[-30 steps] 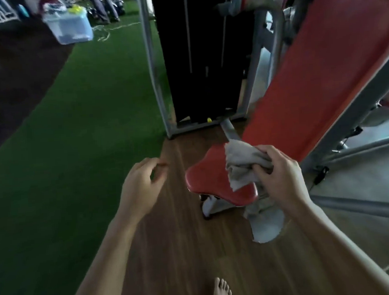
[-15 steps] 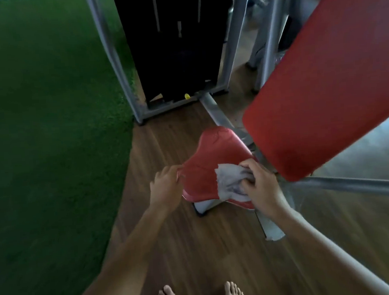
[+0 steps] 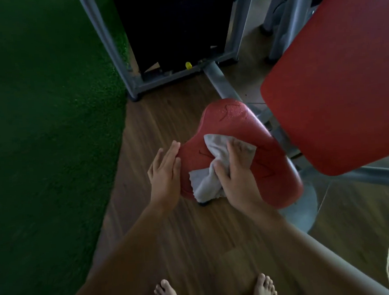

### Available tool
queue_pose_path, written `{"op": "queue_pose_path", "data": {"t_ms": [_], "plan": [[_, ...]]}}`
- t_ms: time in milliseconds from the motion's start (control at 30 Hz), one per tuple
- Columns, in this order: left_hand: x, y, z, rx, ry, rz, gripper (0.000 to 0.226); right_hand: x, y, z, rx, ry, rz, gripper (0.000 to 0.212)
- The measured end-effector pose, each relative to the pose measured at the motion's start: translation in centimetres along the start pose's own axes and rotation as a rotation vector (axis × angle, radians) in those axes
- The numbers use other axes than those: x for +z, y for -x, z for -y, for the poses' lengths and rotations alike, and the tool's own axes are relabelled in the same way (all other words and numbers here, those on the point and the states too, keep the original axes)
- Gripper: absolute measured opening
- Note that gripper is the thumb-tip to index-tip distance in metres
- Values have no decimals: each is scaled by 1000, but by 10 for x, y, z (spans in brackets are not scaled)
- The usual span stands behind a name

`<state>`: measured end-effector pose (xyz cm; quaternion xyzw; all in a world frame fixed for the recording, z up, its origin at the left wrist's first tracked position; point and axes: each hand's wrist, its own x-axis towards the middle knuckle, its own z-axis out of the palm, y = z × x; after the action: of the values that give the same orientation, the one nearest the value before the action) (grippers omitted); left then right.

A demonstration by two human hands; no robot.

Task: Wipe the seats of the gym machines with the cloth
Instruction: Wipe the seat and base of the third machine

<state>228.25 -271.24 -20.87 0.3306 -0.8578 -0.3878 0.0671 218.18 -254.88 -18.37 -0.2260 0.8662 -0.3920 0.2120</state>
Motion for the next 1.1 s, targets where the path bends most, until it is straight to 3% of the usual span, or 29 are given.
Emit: {"op": "queue_pose_path", "data": {"t_ms": [100, 200, 300, 367, 433, 667, 800, 933, 1100], "plan": [[-4, -3, 3, -7, 99, 25, 44, 8, -23, 14, -92, 39, 19, 66], [-16, -11, 3, -140, 381, 100, 41, 13, -48, 30, -209, 89, 97, 62], [-25, -19, 5, -260, 557, -46, 37, 27, -60, 36, -296, 119, 69, 51], [-33, -22, 9, -260, 535, -230, 37, 33, -59, 35, -328, 130, 40, 47], [-43, -25, 13, -230, 482, -280, 37, 38, -54, 34, -358, 133, 66, 48], [-38, -33, 19, -31, 149, -123, 30, 32, -37, 17, -536, 104, 187, 46], [-31, -28, 7, -17, 198, -70, 25, 27, -22, 5, -665, 141, 266, 42], [-18, -21, -6, -35, 258, -15, 28, 15, -1, -22, -791, 151, 220, 39], [5, -9, -21, 0, 185, -86, 32, -9, 18, -60, -655, 196, 106, 43]]}}
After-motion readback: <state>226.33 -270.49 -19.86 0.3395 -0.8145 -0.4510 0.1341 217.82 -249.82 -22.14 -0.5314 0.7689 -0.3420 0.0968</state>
